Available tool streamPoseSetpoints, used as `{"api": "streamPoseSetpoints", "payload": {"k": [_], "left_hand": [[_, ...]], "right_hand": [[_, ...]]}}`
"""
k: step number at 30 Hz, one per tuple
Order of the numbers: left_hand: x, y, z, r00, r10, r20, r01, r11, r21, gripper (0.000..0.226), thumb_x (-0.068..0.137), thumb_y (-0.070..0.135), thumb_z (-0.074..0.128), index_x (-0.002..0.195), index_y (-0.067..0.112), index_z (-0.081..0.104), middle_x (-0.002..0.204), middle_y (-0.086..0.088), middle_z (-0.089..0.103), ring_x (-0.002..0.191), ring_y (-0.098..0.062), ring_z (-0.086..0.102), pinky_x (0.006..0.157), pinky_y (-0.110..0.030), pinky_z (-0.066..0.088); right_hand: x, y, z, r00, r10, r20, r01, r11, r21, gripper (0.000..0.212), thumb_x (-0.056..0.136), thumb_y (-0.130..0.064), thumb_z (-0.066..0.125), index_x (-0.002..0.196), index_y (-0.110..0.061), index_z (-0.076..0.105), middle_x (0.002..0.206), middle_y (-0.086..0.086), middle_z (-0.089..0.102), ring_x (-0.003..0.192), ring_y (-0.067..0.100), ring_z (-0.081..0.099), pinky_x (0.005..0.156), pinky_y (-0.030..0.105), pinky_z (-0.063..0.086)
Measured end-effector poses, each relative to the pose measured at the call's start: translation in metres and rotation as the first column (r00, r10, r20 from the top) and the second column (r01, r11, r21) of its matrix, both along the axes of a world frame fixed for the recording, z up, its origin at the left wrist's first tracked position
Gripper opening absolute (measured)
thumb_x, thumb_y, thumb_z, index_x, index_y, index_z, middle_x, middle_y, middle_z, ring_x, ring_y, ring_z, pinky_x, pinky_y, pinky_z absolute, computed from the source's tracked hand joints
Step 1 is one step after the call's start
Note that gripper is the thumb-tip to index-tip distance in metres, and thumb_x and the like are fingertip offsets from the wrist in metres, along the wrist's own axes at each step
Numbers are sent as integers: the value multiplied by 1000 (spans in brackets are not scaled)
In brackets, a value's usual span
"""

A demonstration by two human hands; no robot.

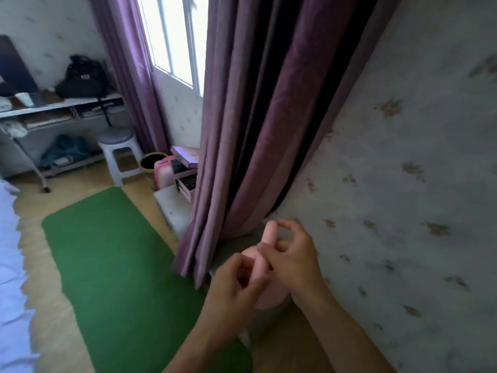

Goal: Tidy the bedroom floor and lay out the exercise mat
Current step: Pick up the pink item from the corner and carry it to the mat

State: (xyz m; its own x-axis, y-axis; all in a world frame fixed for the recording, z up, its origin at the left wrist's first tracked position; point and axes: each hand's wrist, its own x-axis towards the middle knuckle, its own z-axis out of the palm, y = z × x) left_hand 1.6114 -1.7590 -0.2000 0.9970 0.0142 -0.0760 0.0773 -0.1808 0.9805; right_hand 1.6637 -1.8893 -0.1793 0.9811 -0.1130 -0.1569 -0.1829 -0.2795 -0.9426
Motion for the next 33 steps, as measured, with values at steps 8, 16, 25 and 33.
{"api": "streamPoseSetpoints", "payload": {"k": [8, 16, 25, 33], "left_hand": [[-60, 67, 18, 978, 199, 64, -196, 979, -49, 20, 79, 46, 73, 90, 30, 69, 88, 1, 74, 80, -14, 72, 71, -36, 62], [-132, 169, 14, 888, 453, 74, -434, 882, -182, 20, 90, 42, 73, 98, 24, 71, 95, -1, 78, 88, -17, 76, 69, -26, 60], [-234, 316, 4, 749, 648, 135, -616, 757, -217, 8, 89, 34, 74, 97, 33, 75, 90, 5, 80, 84, -11, 76, 67, -19, 56], [-284, 418, -3, 667, 742, 68, -716, 664, -218, 14, 83, 36, 76, 94, 26, 77, 90, 0, 79, 88, -18, 76, 80, -36, 61]], "right_hand": [[-27, 79, 16, 972, 232, 41, -234, 972, 37, 66, 76, -17, 84, 134, -27, 54, 106, 5, 77, 92, 16, 76, 83, 44, 64], [-78, 209, 22, 901, 431, 46, -433, 891, 134, 59, 80, -10, 83, 131, -23, 56, 92, 10, 77, 75, 14, 78, 60, 29, 62], [-171, 383, 17, 841, 542, -1, -534, 829, 168, 52, 86, -12, 77, 132, -26, 56, 87, 10, 78, 75, 20, 79, 72, 44, 66], [-210, 500, 6, 752, 658, -40, -650, 750, 121, 48, 90, -31, 70, 134, -28, 53, 76, 7, 80, 75, 23, 79, 81, 49, 63]]}}
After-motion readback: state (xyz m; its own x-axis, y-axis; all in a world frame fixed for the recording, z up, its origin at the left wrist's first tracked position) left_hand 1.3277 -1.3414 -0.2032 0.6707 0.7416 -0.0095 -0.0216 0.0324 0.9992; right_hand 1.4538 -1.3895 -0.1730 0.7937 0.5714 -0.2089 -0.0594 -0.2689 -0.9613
